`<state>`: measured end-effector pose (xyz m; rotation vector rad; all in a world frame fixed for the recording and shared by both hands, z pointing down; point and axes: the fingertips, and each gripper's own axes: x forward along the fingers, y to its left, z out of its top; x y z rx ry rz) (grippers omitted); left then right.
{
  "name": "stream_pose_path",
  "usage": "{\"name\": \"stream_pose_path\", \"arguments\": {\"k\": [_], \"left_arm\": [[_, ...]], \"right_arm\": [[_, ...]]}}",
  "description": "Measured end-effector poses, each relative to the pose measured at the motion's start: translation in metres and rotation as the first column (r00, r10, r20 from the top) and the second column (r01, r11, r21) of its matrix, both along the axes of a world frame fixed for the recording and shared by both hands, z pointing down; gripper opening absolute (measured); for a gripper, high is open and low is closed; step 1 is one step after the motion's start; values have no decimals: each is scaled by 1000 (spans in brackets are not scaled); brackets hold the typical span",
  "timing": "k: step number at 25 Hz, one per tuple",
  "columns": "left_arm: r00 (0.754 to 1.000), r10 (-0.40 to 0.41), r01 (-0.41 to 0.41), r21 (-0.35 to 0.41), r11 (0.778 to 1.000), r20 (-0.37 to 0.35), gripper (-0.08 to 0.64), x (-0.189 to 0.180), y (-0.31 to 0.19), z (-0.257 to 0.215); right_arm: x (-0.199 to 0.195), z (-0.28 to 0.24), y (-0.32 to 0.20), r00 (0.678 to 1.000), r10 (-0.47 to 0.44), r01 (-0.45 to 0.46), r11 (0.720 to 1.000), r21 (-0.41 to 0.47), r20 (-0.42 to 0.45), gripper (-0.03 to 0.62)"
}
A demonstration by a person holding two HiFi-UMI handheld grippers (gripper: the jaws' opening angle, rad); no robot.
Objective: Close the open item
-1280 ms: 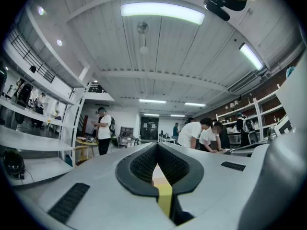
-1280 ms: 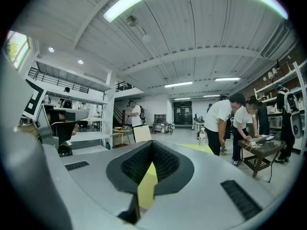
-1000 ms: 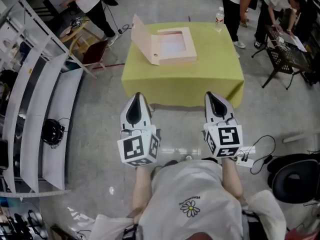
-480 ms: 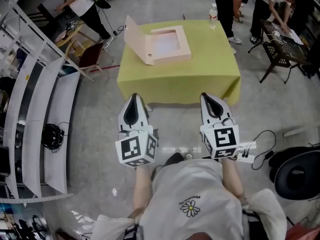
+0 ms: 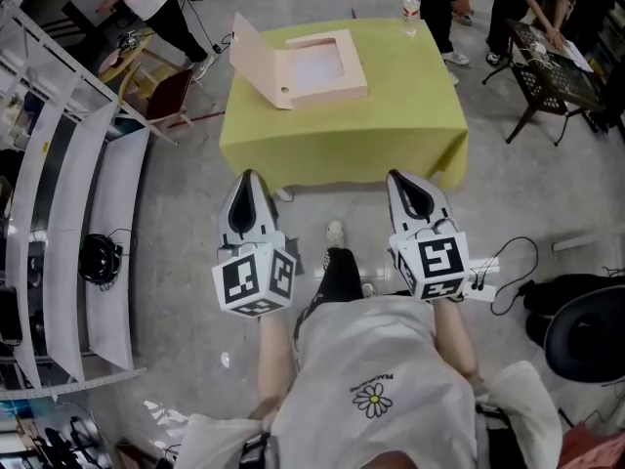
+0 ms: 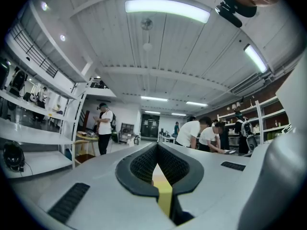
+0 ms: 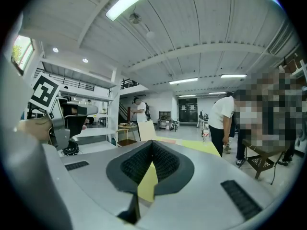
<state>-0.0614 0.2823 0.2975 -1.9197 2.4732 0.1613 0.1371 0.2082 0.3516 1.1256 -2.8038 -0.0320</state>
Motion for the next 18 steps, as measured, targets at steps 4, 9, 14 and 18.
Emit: {"name": "stream_pose_path", "arguments": {"k": [4, 9, 14, 18], "left_arm": [[1000, 21, -21, 10, 1000, 3, 11, 4, -12, 0], [999, 44, -44, 19, 999, 10, 12, 3, -33, -3], [998, 66, -67, 22, 998, 22, 11, -4, -62, -6], [998, 68, -69, 29, 997, 7, 11, -17, -92, -6]], "right_arm": [[2, 2, -7, 1000, 4, -4, 1000, 3, 6, 12], [-2, 1, -23, 1000, 16, -16, 1000, 14, -4, 12], [-8, -1, -49, 999, 40, -40, 999, 12, 4, 12], [-20, 2, -73, 999, 48, -48, 999, 8, -13, 12]]}}
